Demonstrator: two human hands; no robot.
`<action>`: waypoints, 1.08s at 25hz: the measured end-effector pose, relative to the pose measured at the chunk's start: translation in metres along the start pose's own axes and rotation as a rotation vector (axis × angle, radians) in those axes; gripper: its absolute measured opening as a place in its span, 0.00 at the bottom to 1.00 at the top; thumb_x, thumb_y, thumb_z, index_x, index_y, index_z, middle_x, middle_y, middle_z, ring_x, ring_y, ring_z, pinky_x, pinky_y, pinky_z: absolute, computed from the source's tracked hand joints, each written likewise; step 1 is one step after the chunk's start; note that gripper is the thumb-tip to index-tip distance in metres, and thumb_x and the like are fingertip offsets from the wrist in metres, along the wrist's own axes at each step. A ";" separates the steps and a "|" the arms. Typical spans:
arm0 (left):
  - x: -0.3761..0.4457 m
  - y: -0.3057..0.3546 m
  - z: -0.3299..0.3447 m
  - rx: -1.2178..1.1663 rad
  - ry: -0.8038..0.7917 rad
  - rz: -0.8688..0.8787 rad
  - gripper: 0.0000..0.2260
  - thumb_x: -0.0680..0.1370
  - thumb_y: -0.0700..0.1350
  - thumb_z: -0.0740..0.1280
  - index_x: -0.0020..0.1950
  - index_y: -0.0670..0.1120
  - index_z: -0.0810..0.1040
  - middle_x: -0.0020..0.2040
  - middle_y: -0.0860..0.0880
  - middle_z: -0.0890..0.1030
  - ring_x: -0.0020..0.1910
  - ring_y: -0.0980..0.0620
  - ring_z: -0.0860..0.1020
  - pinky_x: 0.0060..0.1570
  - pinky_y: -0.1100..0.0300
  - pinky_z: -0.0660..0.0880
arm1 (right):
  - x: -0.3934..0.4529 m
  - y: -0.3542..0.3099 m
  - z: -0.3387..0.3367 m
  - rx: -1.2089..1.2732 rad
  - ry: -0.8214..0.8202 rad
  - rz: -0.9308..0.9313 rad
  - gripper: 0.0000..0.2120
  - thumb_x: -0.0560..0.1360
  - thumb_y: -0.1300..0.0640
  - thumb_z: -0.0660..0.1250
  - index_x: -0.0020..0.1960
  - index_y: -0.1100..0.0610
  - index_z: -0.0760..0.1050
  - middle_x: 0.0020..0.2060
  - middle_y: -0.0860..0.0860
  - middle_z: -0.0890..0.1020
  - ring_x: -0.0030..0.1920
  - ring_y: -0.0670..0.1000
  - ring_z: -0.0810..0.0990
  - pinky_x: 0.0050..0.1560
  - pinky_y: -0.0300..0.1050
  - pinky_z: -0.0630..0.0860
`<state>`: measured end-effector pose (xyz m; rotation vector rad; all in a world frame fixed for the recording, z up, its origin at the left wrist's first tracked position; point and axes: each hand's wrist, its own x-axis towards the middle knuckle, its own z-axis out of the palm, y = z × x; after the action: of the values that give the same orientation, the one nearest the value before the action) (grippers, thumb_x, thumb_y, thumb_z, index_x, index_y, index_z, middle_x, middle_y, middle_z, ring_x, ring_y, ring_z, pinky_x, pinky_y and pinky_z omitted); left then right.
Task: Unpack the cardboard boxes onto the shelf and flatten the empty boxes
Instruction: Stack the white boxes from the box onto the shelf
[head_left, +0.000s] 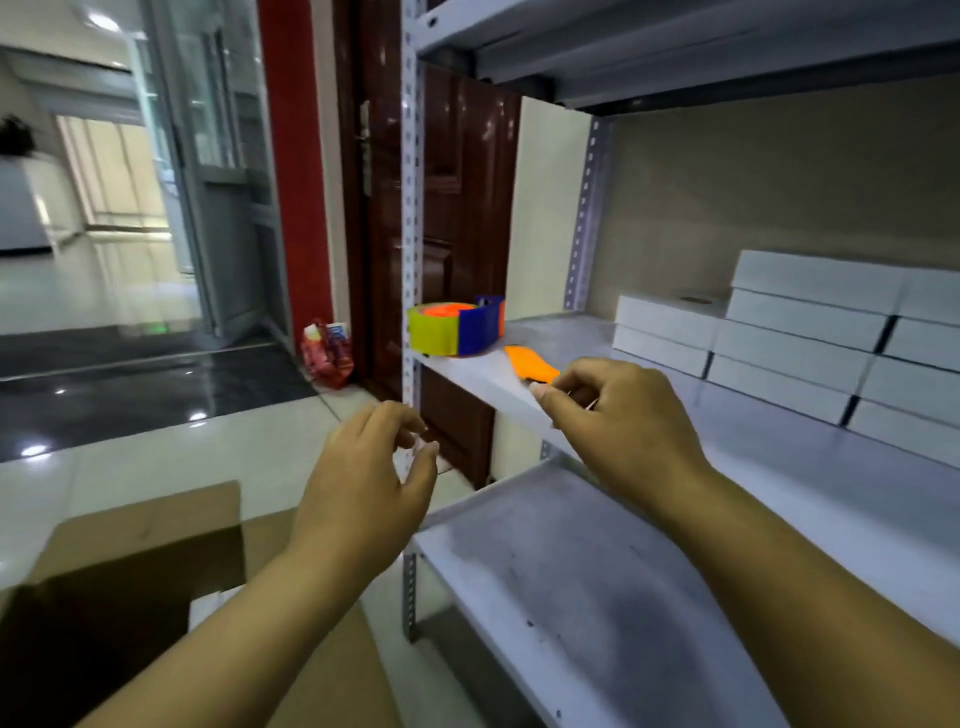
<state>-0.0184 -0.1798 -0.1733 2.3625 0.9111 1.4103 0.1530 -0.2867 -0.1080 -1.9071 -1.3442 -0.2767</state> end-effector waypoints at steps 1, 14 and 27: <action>-0.007 -0.008 -0.009 0.030 -0.016 -0.036 0.07 0.76 0.47 0.68 0.51 0.53 0.72 0.46 0.56 0.75 0.47 0.54 0.75 0.45 0.57 0.75 | -0.002 -0.007 0.010 0.040 -0.020 -0.009 0.11 0.76 0.44 0.66 0.42 0.50 0.80 0.34 0.46 0.82 0.37 0.48 0.78 0.41 0.48 0.78; -0.113 -0.141 -0.115 0.346 -0.070 -0.489 0.05 0.77 0.50 0.67 0.51 0.53 0.73 0.43 0.57 0.75 0.43 0.59 0.76 0.39 0.68 0.71 | -0.063 -0.093 0.182 0.297 -0.478 -0.143 0.09 0.77 0.45 0.65 0.45 0.49 0.79 0.37 0.45 0.81 0.38 0.44 0.78 0.37 0.38 0.73; -0.217 -0.342 -0.139 0.577 -0.145 -0.806 0.05 0.76 0.51 0.67 0.51 0.55 0.73 0.50 0.54 0.73 0.53 0.53 0.73 0.50 0.59 0.73 | -0.123 -0.125 0.407 0.186 -0.798 -0.065 0.10 0.77 0.43 0.64 0.42 0.47 0.76 0.35 0.45 0.79 0.38 0.46 0.78 0.42 0.46 0.80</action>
<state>-0.3435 -0.0646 -0.4270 1.9500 2.1146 0.6956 -0.1071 -0.0739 -0.3961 -1.8799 -1.8510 0.6287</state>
